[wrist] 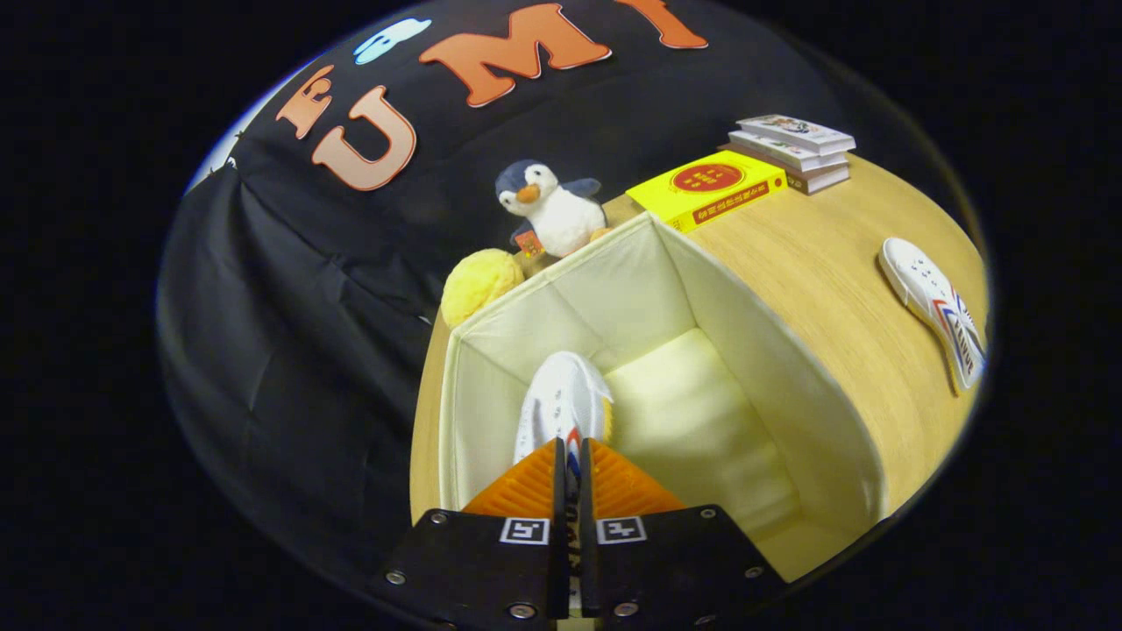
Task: Open the storage box then place both shoes into the box .Put the left shoe in first, then the right shoe, with the right side of both shoes facing outward in a uniform manner.
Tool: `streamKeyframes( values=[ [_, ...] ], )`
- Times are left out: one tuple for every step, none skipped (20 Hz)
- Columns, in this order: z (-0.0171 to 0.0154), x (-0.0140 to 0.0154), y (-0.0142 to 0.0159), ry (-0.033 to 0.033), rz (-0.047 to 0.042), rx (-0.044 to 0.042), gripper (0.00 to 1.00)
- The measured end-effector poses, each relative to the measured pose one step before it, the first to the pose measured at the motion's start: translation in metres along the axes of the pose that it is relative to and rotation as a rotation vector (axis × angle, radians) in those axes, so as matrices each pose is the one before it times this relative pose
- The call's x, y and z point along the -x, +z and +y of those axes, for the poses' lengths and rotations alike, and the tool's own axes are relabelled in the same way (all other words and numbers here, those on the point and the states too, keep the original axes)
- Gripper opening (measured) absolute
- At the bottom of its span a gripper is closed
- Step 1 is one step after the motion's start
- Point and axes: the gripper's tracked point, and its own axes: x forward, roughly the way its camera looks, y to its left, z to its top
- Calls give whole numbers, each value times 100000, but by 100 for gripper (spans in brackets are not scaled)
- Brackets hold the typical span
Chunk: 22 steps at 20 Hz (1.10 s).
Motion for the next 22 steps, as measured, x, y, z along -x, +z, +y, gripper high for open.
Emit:
streamKeyframes(
  values=[
    [426, 561, 503, 1806, -1615, 1043, 21],
    [-163, 455, 644, 382, -1211, 2362, 29],
    [-135, 497, 487, 224, -645, 2718, 39],
    [36, 617, 489, 828, -765, 2145, 46],
    [91, 756, 497, 1098, -1152, 2385, 55],
    [-251, 688, 684, 316, -1353, 2695, 65],
    [-502, 677, 606, -266, -1317, 2483, 76],
    [-400, 650, 562, -28, -1205, 2367, 82],
    [-739, 727, 624, -585, -1233, 1657, 92],
    [-680, 699, 508, -61, -1177, 942, 96],
    [-966, 674, 636, -409, -1381, 360, 99],
    [-1025, 657, 637, -940, -1051, 350, 99],
    [-1255, 686, 635, -632, -1173, 85, 99],
    [-1128, 636, 718, -572, -1414, 71, 99],
    [-1388, 643, 725, -1115, -1406, 330, 99],
    [-1533, 525, 619, -1349, -1279, 792, 98],
    [-1694, 521, 630, -1770, -1157, 818, 99],
    [-1681, 407, 525, -1872, -798, 725, 99],
    [-1842, 280, 390, -1929, -428, 455, 99],
    [-1762, 321, 255, -1821, -156, 217, 99],
    [-1855, 183, 338, -2196, -233, 139, 99],
    [-1804, 114, 229, -1950, -132, 499, 99]
  ],
)
